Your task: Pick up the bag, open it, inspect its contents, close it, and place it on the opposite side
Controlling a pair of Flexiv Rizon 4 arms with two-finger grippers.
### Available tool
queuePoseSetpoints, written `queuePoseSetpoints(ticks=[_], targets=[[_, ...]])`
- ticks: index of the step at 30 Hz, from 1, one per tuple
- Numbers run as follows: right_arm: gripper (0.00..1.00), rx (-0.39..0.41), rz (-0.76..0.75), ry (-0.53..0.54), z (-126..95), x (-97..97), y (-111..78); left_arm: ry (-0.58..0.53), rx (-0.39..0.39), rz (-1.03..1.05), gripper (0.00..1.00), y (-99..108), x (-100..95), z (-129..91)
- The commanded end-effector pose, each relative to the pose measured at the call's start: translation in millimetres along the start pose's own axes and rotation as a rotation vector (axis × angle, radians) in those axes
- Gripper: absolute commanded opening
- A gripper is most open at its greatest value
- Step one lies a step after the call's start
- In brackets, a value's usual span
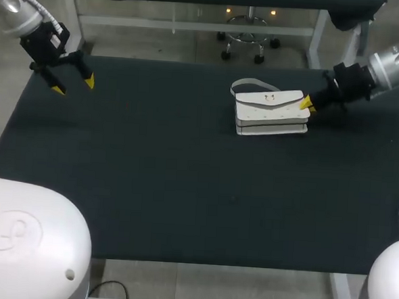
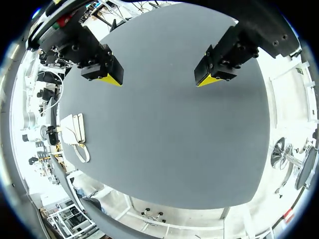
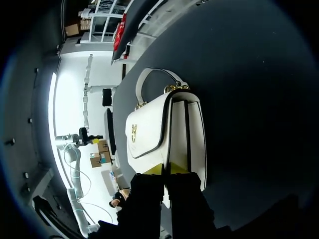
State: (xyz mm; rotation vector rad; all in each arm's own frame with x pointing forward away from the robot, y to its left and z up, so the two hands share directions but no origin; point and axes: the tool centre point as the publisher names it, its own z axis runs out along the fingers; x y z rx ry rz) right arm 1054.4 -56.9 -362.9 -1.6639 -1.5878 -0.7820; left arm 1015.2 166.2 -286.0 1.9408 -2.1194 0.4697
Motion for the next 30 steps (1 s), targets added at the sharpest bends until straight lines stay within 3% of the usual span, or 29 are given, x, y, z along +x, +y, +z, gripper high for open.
queuePoseSetpoints(ticks=[1, 9, 18, 22, 30], targets=[[0.00, 0.010, -0.001, 0.002, 0, -0.2, 3.1, -0.026, 0.010, -0.008, 1.00, -1, -1.3, -3], [0.00, -0.027, 0.026, -0.045, -40, -31.5, 26.4, -0.134, 0.013, -0.015, 1.00, -5, -15.6, -29], [0.00, -0.039, 0.044, -0.033, -89, -61.2, 51.2, -0.207, 0.000, -0.014, 1.00, -5, -14.7, -29], [0.00, -0.062, 0.034, -0.076, -105, -68.3, 59.1, -0.282, 0.026, -0.022, 1.00, -6, -11.2, -28], [0.00, -0.046, 0.019, -0.080, -134, -88.4, 70.5, -0.317, 0.042, -0.023, 1.00, -7, -7.6, -32]])
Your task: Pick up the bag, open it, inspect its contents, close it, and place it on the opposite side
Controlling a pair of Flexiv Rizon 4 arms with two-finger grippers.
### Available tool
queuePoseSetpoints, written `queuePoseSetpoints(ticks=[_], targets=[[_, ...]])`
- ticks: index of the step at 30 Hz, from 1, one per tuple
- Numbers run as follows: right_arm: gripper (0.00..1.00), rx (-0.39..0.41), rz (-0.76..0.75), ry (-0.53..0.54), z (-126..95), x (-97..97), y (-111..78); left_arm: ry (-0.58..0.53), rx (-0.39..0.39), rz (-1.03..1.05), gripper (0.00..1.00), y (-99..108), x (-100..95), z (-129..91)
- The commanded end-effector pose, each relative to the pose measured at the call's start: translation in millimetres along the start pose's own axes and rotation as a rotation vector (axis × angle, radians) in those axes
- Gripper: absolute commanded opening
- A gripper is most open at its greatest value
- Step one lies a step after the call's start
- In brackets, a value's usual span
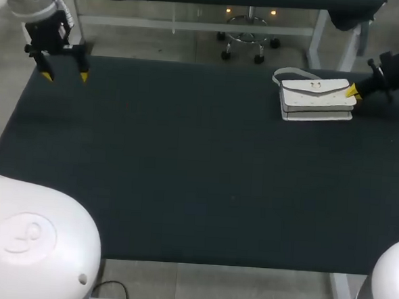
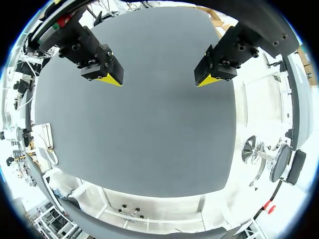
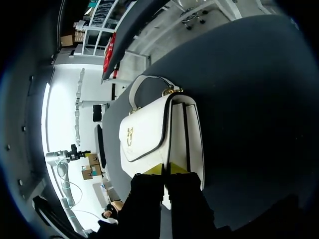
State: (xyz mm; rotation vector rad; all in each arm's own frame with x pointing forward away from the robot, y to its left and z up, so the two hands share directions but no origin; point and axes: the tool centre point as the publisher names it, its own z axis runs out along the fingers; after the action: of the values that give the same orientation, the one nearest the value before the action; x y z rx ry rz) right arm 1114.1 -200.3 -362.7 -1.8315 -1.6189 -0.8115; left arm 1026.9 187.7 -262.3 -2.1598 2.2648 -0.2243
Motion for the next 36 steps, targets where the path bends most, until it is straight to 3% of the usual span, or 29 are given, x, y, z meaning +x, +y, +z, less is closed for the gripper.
queuePoseSetpoints(ticks=[1, 16, 36], targets=[[0.00, 0.066, 0.010, 0.018, -17, -15.8, 15.1, -0.028, 0.009, -0.004, 1.00, 5, 3.1, -4], [0.00, 0.037, 0.025, -0.035, -67, -62.7, 34.9, -0.029, 0.009, -0.005, 1.00, 5, 2.9, -4], [0.00, 0.029, 0.055, -0.088, -112, -102.3, 68.8, -0.029, 0.009, -0.005, 1.00, 5, 2.9, -4]])
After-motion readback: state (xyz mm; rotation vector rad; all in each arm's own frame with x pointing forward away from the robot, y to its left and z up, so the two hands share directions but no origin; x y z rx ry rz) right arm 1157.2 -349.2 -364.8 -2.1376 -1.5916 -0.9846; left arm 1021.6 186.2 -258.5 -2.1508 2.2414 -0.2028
